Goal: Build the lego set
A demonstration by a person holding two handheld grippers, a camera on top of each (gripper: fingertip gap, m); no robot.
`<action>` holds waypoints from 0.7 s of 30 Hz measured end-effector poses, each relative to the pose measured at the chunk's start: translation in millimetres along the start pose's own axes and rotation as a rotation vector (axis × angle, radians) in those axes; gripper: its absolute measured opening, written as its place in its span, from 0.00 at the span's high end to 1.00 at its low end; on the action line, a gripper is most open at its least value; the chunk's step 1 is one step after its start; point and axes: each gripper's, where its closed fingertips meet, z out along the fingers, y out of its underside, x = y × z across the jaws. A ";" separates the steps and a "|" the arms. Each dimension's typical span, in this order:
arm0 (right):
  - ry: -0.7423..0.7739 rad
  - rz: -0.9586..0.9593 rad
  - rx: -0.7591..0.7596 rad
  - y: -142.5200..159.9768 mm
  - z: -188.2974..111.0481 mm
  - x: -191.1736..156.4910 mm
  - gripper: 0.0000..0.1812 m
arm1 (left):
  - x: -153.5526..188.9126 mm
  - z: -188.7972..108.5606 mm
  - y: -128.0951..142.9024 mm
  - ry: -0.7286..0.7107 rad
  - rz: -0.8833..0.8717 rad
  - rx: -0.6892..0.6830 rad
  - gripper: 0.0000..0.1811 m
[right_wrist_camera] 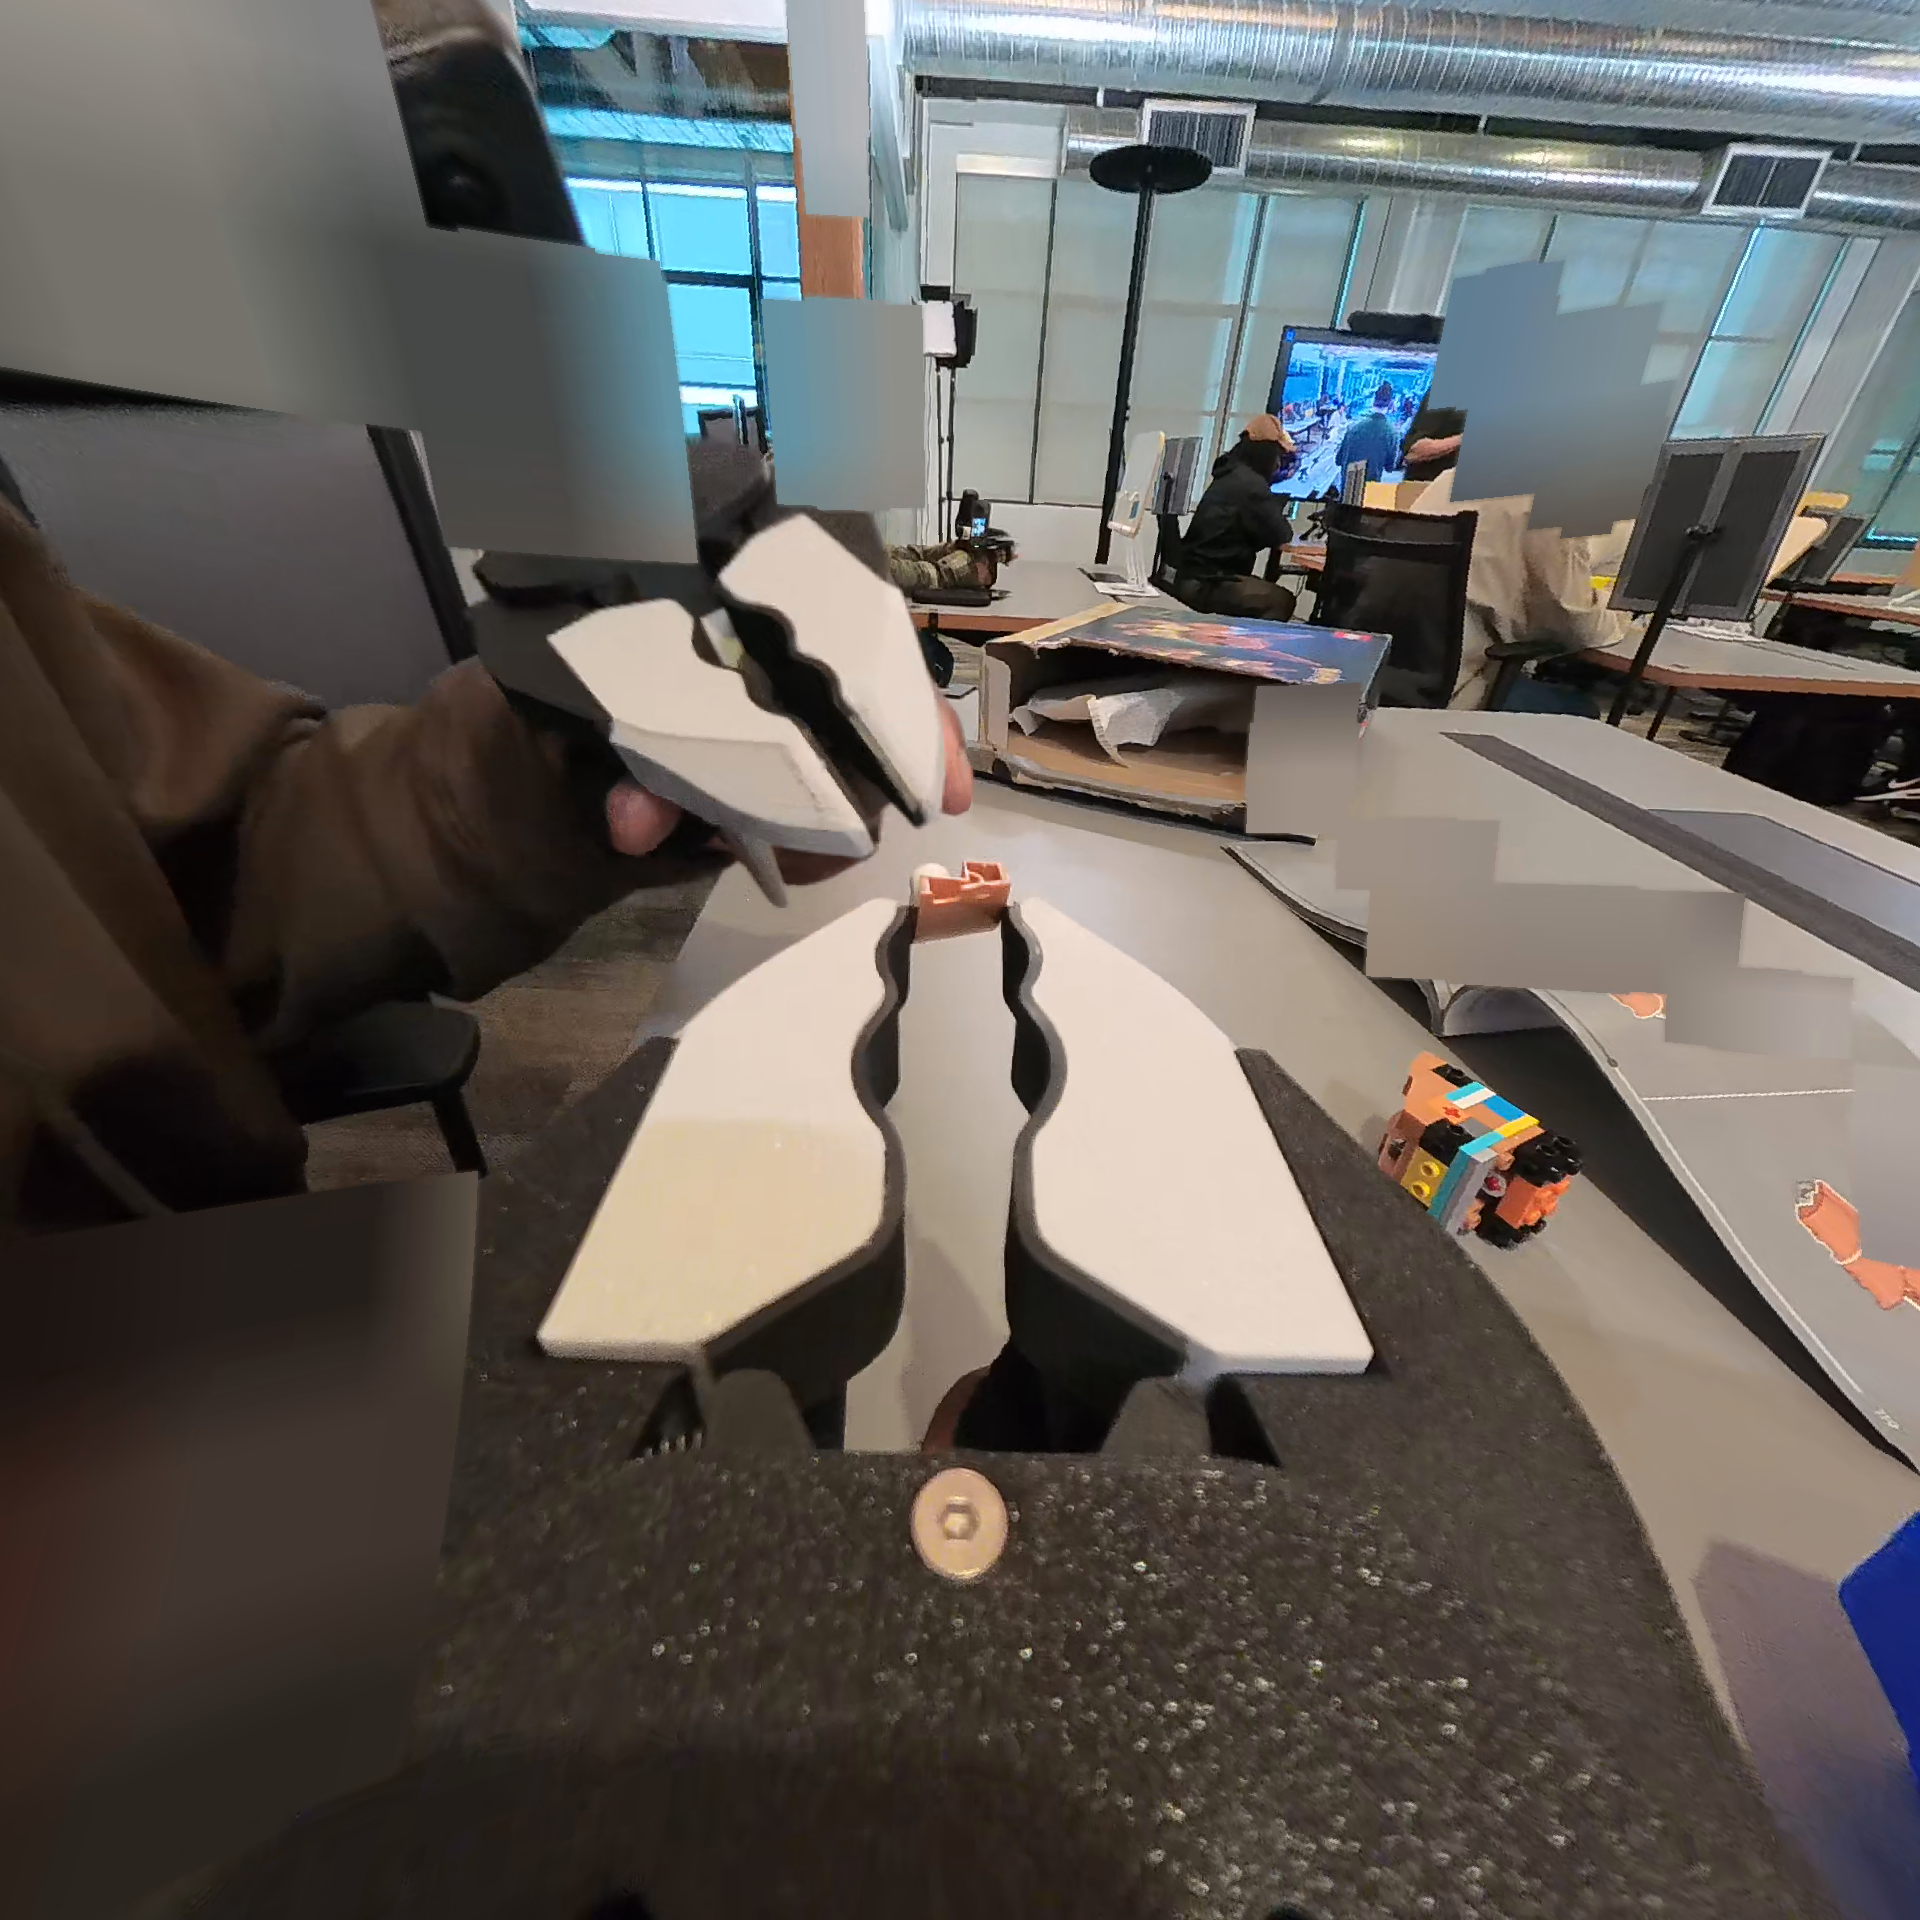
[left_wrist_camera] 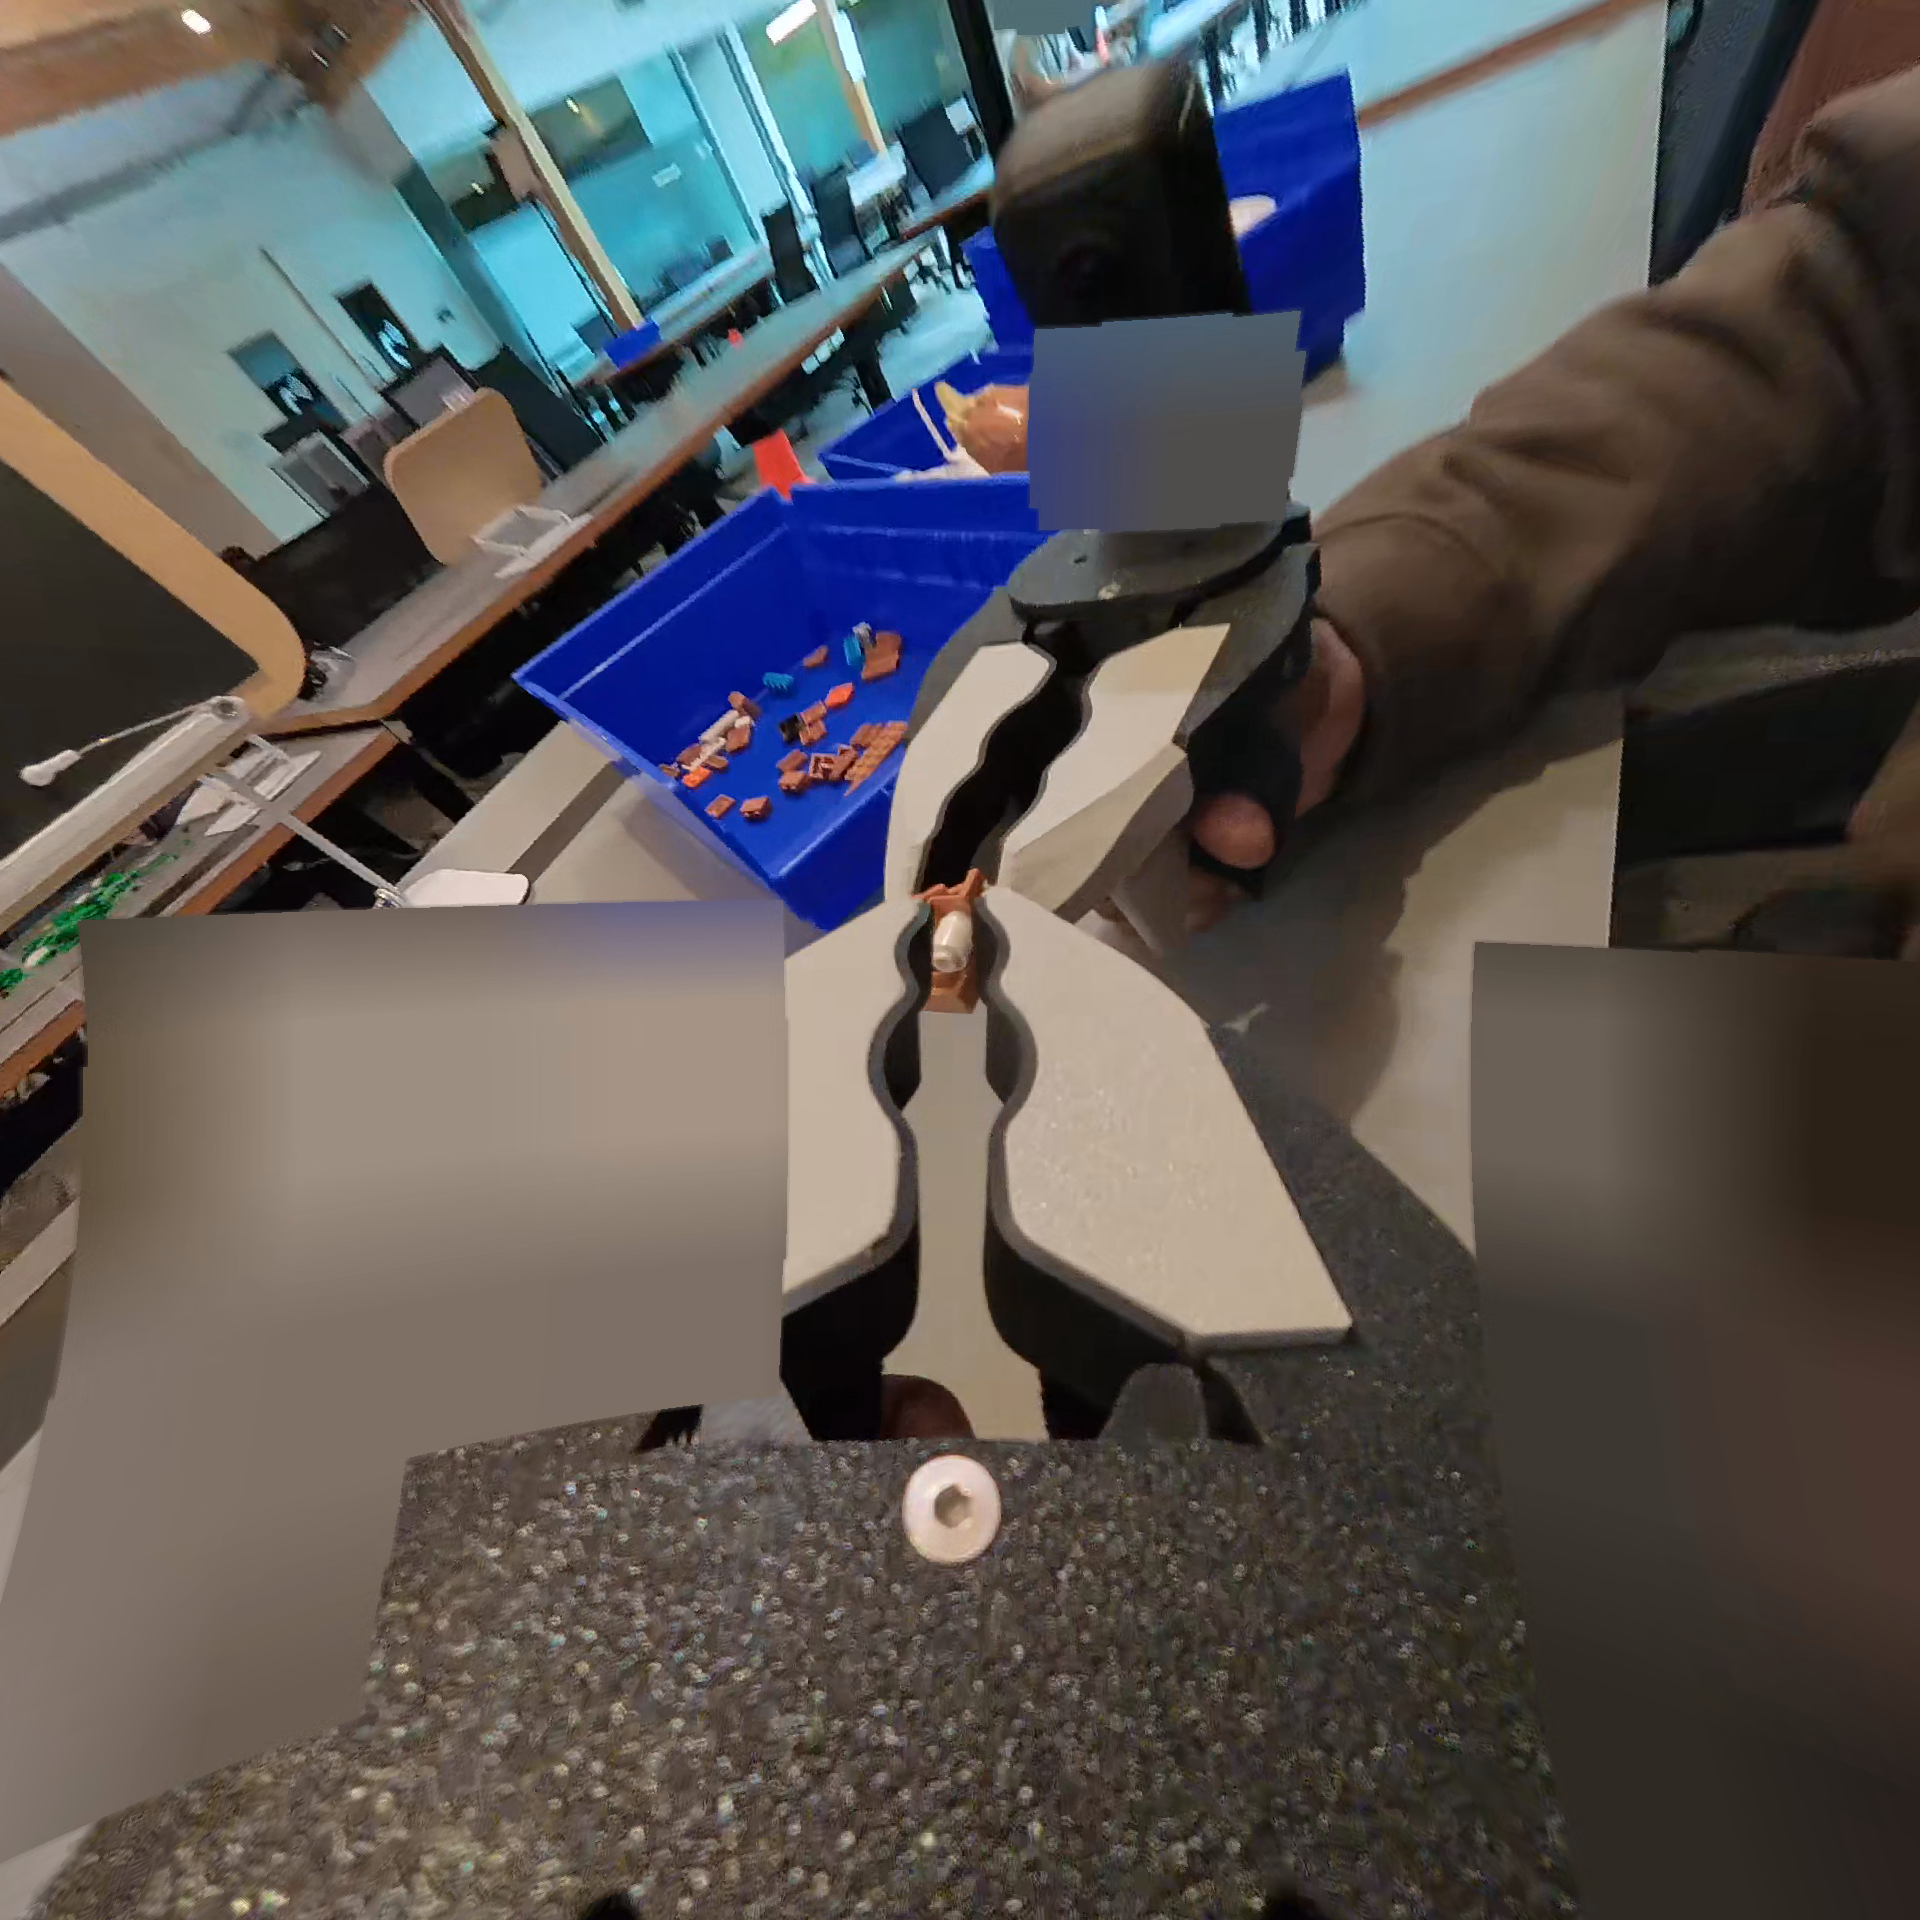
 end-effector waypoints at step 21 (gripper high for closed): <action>-0.023 0.034 0.053 -9.5 -3.7 -2.5 0.91 | -3.1 -5.1 0.5 0.105 -0.224 0.050 1.00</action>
